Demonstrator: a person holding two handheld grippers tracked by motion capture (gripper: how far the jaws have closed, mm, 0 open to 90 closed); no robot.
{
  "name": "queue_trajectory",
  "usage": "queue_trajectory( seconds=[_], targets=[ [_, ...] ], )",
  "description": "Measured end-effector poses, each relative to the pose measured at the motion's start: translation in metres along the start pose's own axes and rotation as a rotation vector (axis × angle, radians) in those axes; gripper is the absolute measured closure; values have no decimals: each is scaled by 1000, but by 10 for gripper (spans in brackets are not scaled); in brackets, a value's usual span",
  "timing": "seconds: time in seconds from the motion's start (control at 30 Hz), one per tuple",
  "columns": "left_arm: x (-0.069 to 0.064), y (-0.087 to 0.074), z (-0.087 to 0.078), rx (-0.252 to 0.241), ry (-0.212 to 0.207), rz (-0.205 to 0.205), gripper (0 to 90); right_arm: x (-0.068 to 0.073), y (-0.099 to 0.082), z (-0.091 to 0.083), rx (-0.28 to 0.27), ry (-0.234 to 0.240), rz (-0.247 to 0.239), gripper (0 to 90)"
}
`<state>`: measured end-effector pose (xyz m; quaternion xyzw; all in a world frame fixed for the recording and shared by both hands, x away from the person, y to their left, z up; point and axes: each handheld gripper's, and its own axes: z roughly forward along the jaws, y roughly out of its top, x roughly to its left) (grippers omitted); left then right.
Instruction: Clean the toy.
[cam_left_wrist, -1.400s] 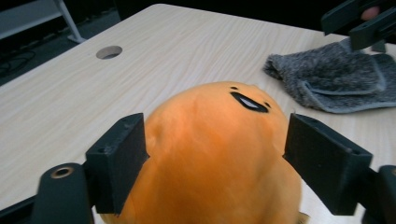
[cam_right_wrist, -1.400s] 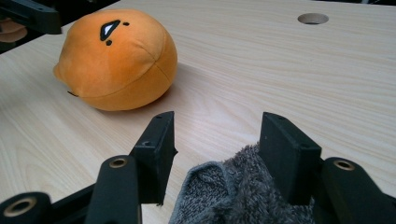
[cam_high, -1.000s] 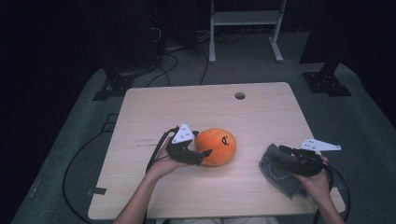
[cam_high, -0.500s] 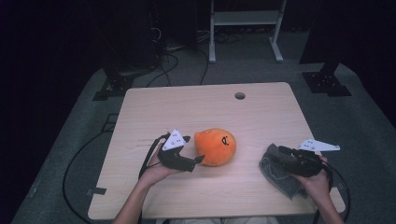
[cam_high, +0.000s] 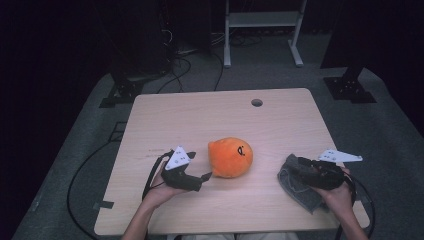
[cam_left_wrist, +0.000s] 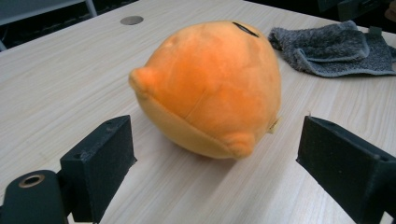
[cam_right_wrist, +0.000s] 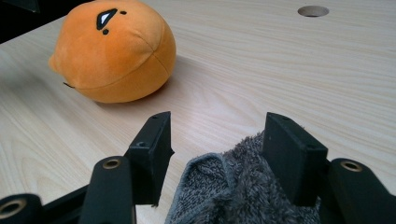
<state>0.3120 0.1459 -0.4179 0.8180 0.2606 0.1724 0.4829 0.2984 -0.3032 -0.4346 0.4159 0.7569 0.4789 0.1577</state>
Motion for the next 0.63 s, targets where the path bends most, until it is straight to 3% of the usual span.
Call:
queue_trajectory(
  seconds=[0.23,0.3,0.63],
  targets=[
    [-1,-11,-5,5,25,0,93,-1,-1,0,2,-1,6,410],
    [-2,-17,-6,14,30,17,97,0,-1,-1,2,0,4,410],
    [-8,-39,-13,7,36,-3,86,6,-4,0,-5,26,-12,408]
  ],
)
